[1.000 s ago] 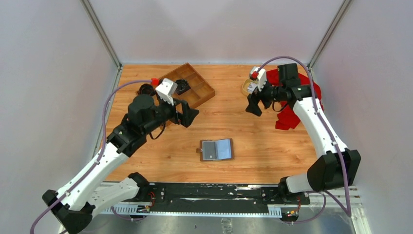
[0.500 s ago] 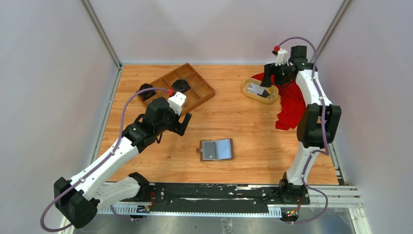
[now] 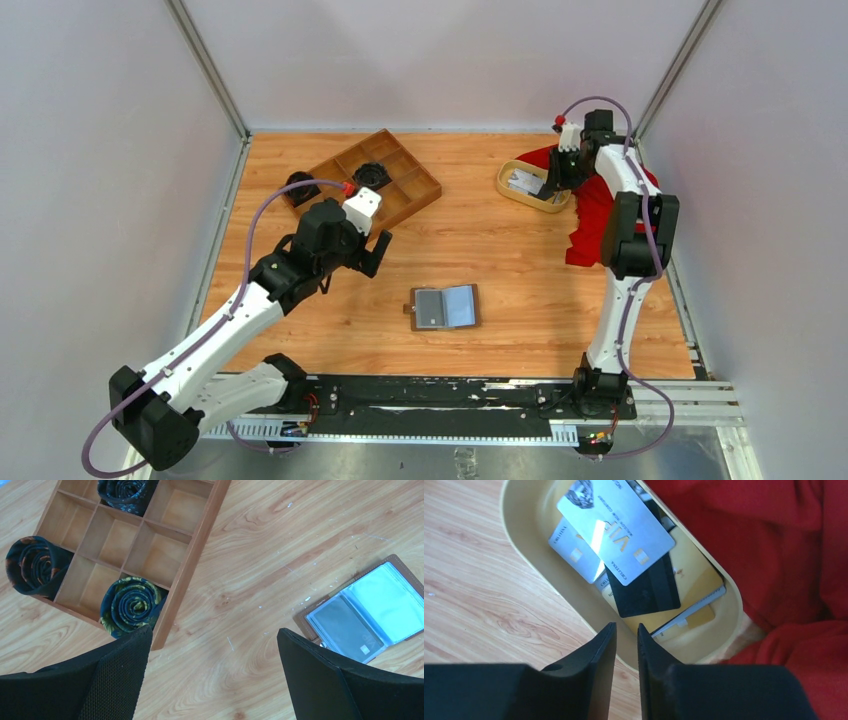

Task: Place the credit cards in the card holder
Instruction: Move the storage box to the center of the board.

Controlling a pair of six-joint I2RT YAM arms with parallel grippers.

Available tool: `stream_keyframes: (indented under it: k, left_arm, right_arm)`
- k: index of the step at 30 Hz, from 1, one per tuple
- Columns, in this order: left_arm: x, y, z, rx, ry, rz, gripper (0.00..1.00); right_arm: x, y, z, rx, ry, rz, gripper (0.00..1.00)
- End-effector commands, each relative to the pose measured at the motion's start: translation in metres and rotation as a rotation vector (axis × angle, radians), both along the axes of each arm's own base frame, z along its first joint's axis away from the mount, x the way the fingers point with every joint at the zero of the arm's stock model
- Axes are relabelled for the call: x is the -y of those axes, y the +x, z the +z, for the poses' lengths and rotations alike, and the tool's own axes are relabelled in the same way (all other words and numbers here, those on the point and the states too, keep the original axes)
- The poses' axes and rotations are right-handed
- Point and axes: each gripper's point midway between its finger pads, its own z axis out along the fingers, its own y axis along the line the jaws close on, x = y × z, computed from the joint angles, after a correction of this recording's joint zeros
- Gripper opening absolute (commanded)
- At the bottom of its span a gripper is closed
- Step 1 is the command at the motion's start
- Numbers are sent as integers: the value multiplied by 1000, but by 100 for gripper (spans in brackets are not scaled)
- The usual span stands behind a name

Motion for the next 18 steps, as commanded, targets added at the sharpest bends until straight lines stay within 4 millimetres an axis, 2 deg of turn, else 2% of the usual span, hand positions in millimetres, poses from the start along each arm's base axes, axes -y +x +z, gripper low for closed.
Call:
stream_keyframes:
  k: [1, 4, 6, 14, 18]
  left_arm:
    - [-2, 3, 1, 10, 9, 2, 100]
    - [-2, 4, 0, 10, 15, 5, 100]
    - [-2, 4, -1, 7, 15, 6, 100]
    - [1, 3, -1, 0, 4, -8, 100]
    - [1, 2, 0, 1, 2, -11, 100]
  right_arm:
    - [19, -1, -13, -29, -105, -15, 21]
    - [20, -10, -28, -62, -117, 21, 13]
    - [15, -21, -33, -80, -101, 67, 11]
    - [-9, -73, -33, -131, 0, 229, 10]
    - [-32, -105, -23, -154, 104, 332, 10]
